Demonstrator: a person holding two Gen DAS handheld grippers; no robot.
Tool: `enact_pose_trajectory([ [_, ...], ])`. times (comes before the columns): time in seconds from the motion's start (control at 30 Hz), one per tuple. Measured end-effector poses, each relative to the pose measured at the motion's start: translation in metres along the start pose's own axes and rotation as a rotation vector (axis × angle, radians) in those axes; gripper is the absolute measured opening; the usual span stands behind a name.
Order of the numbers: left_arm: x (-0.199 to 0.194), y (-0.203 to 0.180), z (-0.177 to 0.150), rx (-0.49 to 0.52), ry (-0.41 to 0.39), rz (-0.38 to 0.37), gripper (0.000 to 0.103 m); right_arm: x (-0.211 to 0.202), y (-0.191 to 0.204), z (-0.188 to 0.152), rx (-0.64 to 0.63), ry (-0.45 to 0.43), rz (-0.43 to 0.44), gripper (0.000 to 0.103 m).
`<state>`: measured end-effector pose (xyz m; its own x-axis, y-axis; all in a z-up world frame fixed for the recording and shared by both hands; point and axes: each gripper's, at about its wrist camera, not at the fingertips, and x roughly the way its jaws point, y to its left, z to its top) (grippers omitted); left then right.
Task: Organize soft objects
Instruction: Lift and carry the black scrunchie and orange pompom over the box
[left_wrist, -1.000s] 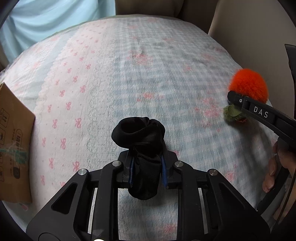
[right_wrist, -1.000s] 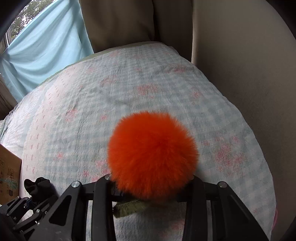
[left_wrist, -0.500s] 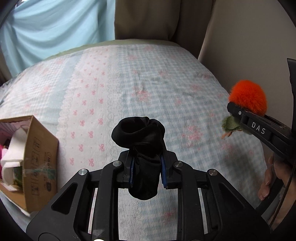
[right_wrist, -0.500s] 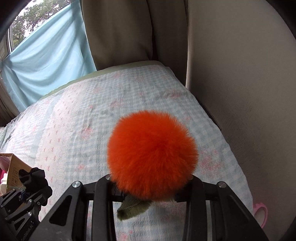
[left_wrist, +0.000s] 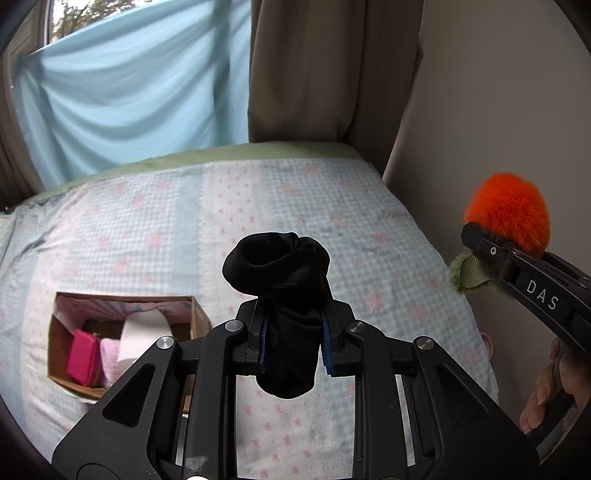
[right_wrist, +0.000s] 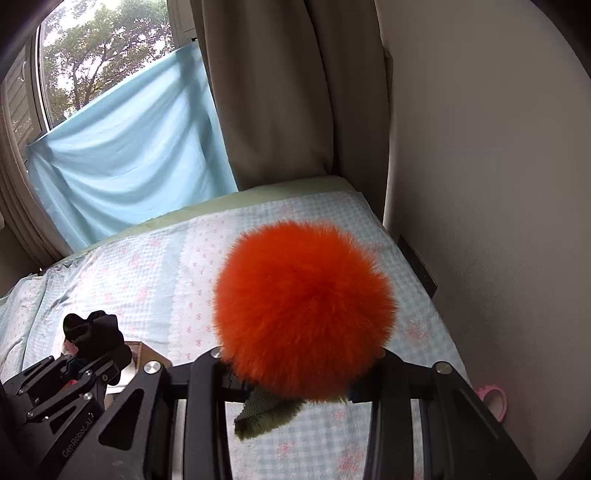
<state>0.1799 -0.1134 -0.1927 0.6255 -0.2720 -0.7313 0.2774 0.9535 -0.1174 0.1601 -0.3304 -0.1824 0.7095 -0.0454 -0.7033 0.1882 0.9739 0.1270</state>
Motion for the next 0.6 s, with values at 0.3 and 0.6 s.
enact_pose_trajectory([
  [0.3, -0.067, 0.088, 0.016, 0.045, 0.015, 0.023, 0.019, -0.066, 0.096, 0.008, -0.022, -0.030, 0.003, 0.032],
  [0.6, -0.106, 0.198, 0.018, 0.059, -0.003, 0.087, 0.019, -0.069, 0.205, -0.006, -0.035, -0.036, 0.071, 0.032],
])
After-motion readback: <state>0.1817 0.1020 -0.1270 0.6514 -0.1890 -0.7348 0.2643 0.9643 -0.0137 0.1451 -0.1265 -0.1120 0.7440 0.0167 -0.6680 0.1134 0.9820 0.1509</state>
